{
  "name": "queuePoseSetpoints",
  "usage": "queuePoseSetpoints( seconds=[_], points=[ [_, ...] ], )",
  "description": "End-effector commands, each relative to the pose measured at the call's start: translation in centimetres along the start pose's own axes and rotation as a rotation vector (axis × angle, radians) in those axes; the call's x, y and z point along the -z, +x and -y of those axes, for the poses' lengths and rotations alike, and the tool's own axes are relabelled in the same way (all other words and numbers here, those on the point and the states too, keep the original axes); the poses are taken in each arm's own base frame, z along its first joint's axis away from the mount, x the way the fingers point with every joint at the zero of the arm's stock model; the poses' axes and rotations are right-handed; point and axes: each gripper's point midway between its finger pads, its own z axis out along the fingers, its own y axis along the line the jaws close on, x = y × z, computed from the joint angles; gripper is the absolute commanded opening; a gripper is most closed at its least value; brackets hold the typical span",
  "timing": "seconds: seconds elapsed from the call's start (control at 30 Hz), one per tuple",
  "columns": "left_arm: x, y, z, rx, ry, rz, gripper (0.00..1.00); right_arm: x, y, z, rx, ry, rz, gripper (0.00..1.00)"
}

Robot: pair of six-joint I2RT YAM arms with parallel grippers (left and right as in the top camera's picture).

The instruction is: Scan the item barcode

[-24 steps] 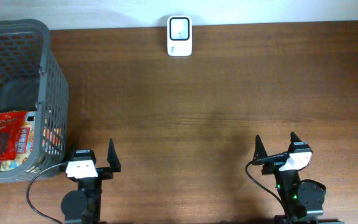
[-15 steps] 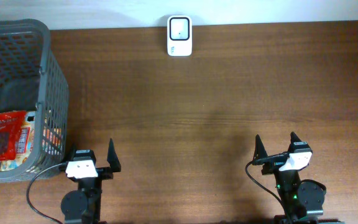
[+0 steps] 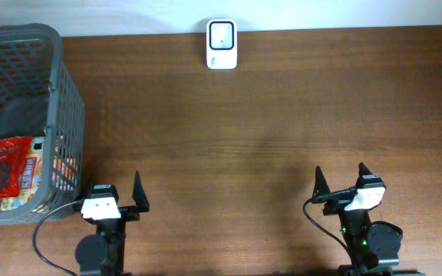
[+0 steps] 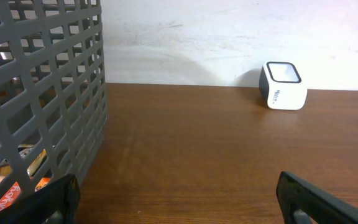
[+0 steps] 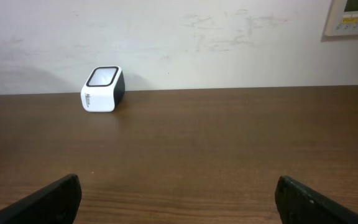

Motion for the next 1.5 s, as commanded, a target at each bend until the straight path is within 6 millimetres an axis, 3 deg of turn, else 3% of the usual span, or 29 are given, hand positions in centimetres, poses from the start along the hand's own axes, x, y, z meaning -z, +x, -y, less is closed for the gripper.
queuePoseSetpoints(
  seconds=[0.0, 1.03, 1.1, 1.17, 1.2, 1.33, 1.47],
  points=[
    [0.0, 0.1, -0.1, 0.013, -0.001, 0.001, 0.99, 0.0, 0.3, -0.4, 0.007, -0.018, -0.004, 0.99],
    [0.0, 0.0, -0.1, 0.013, -0.001, 0.004, 0.99, 0.0, 0.3, -0.4, 0.007, -0.018, -0.004, 0.98],
    [0.3, -0.2, 2.7, 0.013, 0.163, 0.012, 0.99, 0.0, 0.3, -0.4, 0.007, -0.018, -0.004, 0.98],
    [1.5, -1.7, 6.7, -0.003, 0.401, 0.071, 0.99, 0.0, 0.3, -0.4, 0.007, -0.018, -0.004, 0.98],
    [1.9, -2.9, 7.4, -0.016, 0.443, 0.124, 0.99, 0.0, 0.3, -0.4, 0.007, -0.018, -0.004, 0.99],
    [5.0, -10.8, 8.6, -0.104, 0.512, 0.457, 0.99, 0.0, 0.3, -0.4, 0.007, -0.018, -0.004, 0.98],
    [7.1, -15.0, 8.6, -0.128, 0.508, 0.555, 0.99, 0.0, 0.3, -0.4, 0.007, -0.018, -0.004, 0.98]
  ],
)
